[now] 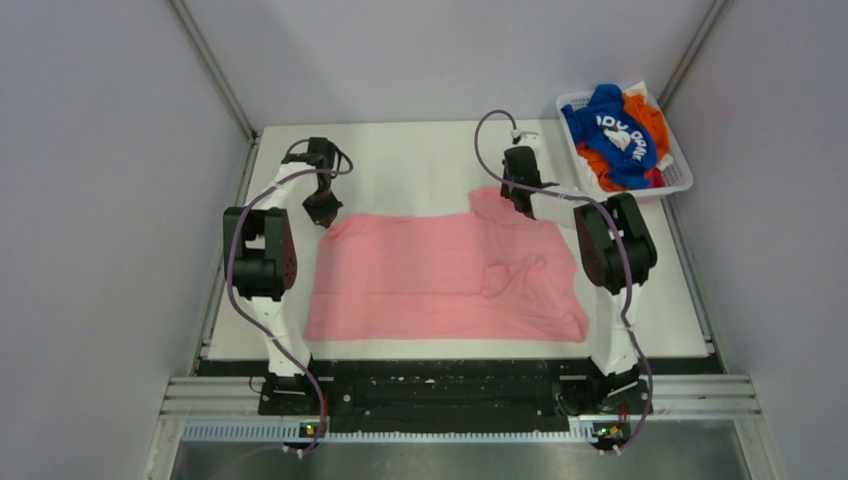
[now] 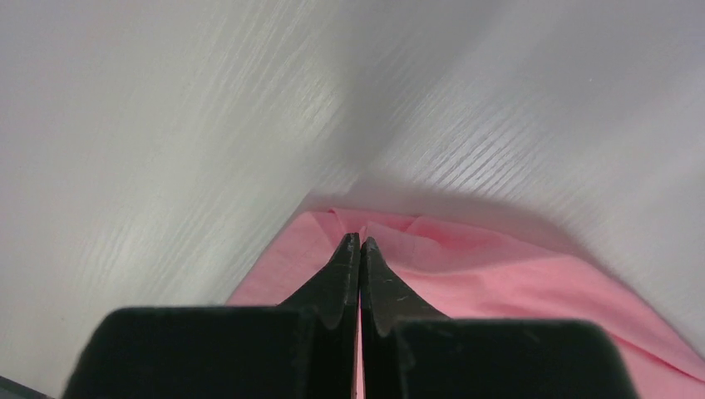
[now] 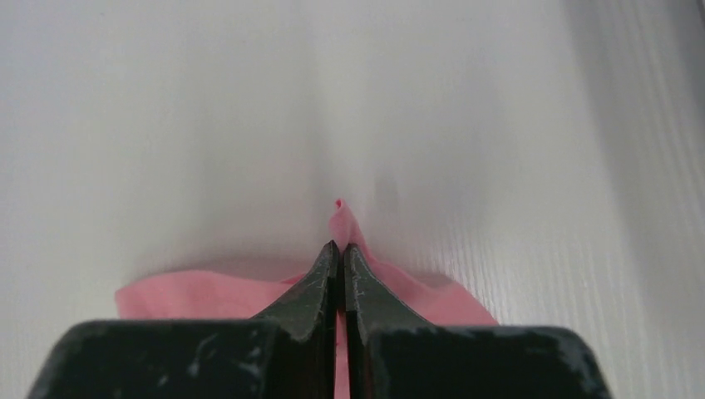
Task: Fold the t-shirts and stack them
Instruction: Grab the side of the flattened tshirt furthest away from the robot with both arms
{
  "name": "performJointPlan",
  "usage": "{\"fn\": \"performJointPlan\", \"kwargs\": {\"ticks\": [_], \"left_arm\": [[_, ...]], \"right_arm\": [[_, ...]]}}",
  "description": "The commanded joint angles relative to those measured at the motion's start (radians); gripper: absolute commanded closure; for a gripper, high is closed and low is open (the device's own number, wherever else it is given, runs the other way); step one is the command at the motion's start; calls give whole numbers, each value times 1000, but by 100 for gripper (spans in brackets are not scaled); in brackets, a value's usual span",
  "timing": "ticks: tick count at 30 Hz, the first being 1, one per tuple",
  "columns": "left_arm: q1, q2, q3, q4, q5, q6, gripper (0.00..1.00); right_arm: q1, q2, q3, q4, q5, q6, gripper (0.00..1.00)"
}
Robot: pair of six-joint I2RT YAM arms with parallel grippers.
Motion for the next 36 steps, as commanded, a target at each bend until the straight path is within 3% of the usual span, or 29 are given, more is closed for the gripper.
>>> {"fn": "performJointPlan", "kwargs": {"ticks": [1,12,18,19,23,30,36], "left_arm": [[-8,-132,-69,52,10,-13,100],[-29,-312,-281,116,19,-16,100],[-34,-403,-348,131,-32,-17,100],[-33,-388,-332,129,-25,-20,97],[-32,-285,-238,153,10,-11,55],[-29,-17,45,72,-4,6,44],[-27,124,180,12,-52,7,35]], "right_arm": [[-10,-207,-114,177,-89,-57,100],[86,-536,-407,183,-78,-199,100],[141,-665,-488,135,-41,-234,100],[141,-669,-489,134,-37,-234,100],[141,-646,-464,118,-7,-233,100],[141,-606,-440,105,8,-245,100],[141,-600,-440,106,10,-249,100]]}}
